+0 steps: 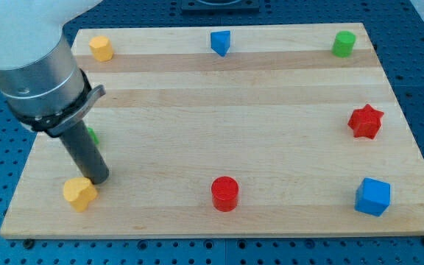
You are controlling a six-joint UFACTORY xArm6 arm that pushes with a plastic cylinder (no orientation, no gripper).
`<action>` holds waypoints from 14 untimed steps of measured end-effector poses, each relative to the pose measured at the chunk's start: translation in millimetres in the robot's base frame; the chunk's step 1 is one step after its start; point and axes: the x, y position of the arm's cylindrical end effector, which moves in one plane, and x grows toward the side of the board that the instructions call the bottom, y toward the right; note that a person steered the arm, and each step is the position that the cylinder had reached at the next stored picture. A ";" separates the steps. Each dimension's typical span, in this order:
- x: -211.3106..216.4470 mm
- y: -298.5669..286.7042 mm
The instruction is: Move the yellow heart to the bottom left corner of the board
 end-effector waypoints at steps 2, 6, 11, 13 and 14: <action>1.2 18.2; 30.9 34.4; 24.3 24.5; -85.4 53.3; -77.6 53.1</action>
